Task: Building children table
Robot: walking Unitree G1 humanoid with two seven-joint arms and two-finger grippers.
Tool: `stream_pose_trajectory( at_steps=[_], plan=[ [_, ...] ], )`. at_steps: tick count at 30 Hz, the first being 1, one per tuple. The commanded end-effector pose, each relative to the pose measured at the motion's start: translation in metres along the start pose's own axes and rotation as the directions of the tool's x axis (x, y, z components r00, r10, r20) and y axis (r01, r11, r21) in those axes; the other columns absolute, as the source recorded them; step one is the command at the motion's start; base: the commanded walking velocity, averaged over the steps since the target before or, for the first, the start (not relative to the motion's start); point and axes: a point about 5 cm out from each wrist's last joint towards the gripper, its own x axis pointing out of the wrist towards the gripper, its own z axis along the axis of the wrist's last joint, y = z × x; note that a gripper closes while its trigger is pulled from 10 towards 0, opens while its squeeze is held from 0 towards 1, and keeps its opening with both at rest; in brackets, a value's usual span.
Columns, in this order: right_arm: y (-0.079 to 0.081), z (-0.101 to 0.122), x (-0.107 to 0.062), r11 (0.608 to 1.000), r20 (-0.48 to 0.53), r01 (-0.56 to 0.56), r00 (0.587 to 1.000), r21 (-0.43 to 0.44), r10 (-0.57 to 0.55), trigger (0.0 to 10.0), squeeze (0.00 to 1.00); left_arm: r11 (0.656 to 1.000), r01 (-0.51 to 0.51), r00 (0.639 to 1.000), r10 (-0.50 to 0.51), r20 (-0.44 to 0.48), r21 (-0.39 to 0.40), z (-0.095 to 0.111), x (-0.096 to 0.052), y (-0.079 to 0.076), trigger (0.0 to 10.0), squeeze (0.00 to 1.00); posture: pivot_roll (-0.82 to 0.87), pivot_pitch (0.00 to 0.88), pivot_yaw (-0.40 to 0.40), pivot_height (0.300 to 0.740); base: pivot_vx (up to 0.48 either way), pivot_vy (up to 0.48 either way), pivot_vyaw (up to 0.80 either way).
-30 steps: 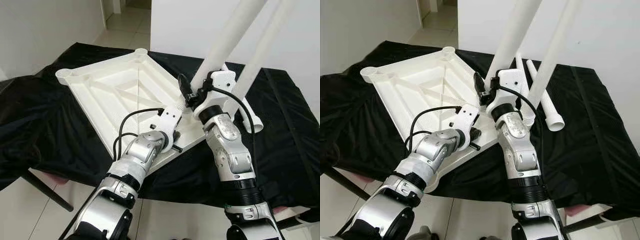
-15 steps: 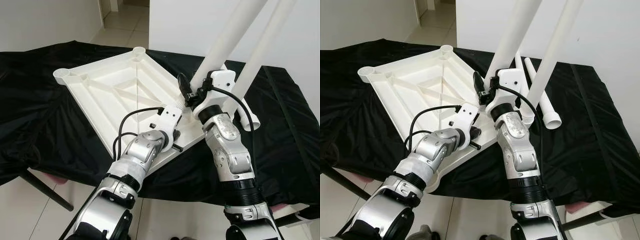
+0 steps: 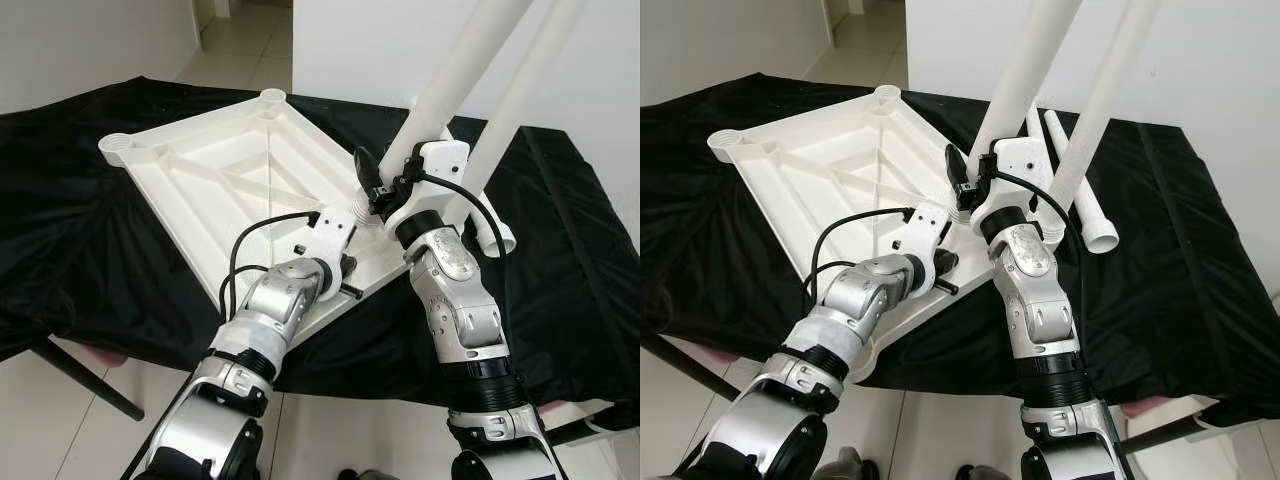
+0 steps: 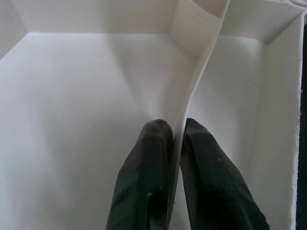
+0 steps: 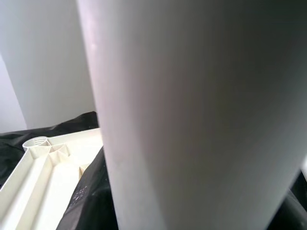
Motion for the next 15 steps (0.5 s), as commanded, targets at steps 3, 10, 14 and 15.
stream_pose_trajectory(
  at_steps=[3,10,14,15],
  plan=[
    [0.005,0.002,0.002,1.000,0.009,-0.021,1.000,0.008,0.021,10.0,0.00,0.938,-0.344,0.927,0.345,0.147,-0.029,0.031,-0.012,0.043,0.0,0.00,0.11,0.056,-0.021,0.740,0.000,0.000,0.00],
    [0.005,0.002,0.000,1.000,0.009,-0.018,1.000,0.005,0.018,10.0,0.00,0.953,-0.302,0.938,0.290,0.188,0.037,0.044,-0.012,0.037,10.0,0.00,0.11,0.055,-0.013,0.740,0.000,0.000,0.00],
    [0.004,0.002,-0.001,1.000,0.009,-0.015,1.000,0.004,0.015,10.0,0.00,0.960,-0.276,0.945,0.262,0.194,0.049,0.044,-0.012,0.033,10.0,0.21,0.10,0.053,-0.011,0.740,0.000,0.000,0.00],
    [0.004,0.002,-0.001,1.000,0.009,-0.014,1.000,0.004,0.014,10.0,0.00,0.969,-0.242,0.953,0.226,0.201,0.054,0.043,-0.012,0.028,10.0,1.00,0.10,0.052,-0.010,0.740,0.000,0.000,0.00]
  ],
)
